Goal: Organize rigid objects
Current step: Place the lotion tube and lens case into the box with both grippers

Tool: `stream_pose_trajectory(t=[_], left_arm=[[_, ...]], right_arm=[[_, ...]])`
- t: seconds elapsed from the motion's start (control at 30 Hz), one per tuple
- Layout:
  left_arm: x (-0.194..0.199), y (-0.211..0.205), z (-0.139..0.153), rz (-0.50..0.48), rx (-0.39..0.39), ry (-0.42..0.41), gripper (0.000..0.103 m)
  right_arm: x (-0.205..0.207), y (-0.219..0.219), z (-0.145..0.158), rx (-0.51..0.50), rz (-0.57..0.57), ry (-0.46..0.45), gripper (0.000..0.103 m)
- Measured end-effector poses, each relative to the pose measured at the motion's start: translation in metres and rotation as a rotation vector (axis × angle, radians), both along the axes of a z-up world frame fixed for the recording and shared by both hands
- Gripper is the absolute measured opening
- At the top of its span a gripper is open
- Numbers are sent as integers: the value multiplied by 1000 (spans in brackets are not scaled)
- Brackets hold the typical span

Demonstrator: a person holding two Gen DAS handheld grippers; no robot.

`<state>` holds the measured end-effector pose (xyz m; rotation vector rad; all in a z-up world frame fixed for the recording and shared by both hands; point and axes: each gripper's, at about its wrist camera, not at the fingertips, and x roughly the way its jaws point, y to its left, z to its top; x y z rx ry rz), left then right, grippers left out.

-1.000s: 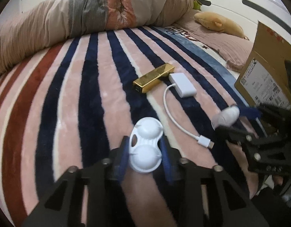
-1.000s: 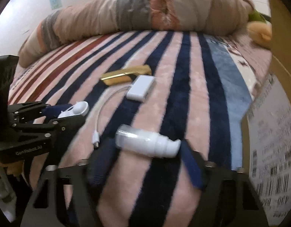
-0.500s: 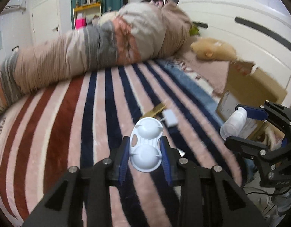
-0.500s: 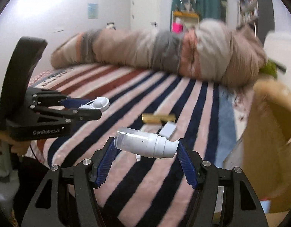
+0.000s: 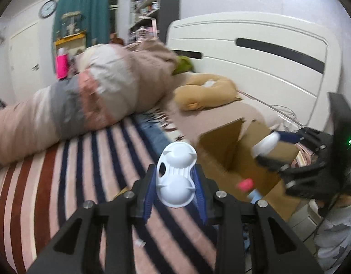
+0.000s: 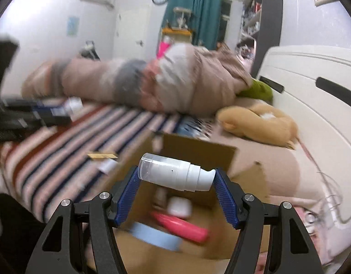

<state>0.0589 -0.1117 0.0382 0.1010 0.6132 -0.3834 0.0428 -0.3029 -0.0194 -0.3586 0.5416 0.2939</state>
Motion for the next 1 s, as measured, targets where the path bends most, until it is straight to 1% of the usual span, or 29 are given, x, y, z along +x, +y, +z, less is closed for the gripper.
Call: stream_pose_trajectory(t=[0.07, 0.13, 0.2, 0.23, 0.33, 0.47, 0.53, 0.63, 0.67, 0.7, 0.73, 0.77, 0.9, 1.0], left_arm=[[10, -21, 2, -43, -2, 23, 29], [23, -44, 1, -80, 15, 48, 29], [32, -62, -2, -113, 32, 67, 29], [36, -69, -5, -123, 35, 78, 29], [47, -88, -12, -153, 66, 111, 29], [47, -98, -21, -208, 91, 151, 29], [47, -106, -26, -220, 129, 154, 29], [49, -109, -32, -227, 159, 163, 29], [50, -109, -33, -226, 164, 166, 30], [50, -109, -34, -221, 171, 164, 32], [49, -108, -34, -217, 173, 159, 38], [47, -106, -32, -215, 169, 153, 43], [42, -89, -24, -196, 134, 139, 45], [36, -69, -16, -166, 103, 122, 48]], right_arm=[[14, -6, -9, -60, -19, 18, 62], [23, -10, -18, -99, -24, 39, 63], [33, -17, -25, -113, -23, 58, 65], [35, -18, -28, -115, -30, 65, 68], [34, -30, -30, -85, -41, 69, 68], [34, -39, -27, -29, -30, 68, 68], [33, -41, -26, -15, -36, 67, 68], [35, -43, -27, -4, -40, 70, 68], [35, -43, -27, -1, -41, 72, 68], [35, -42, -27, 0, -40, 73, 68], [34, -41, -26, -3, -39, 72, 68], [33, -40, -26, -6, -39, 72, 68], [28, -33, -23, -11, -32, 71, 68], [24, -26, -19, -14, -25, 66, 68]])
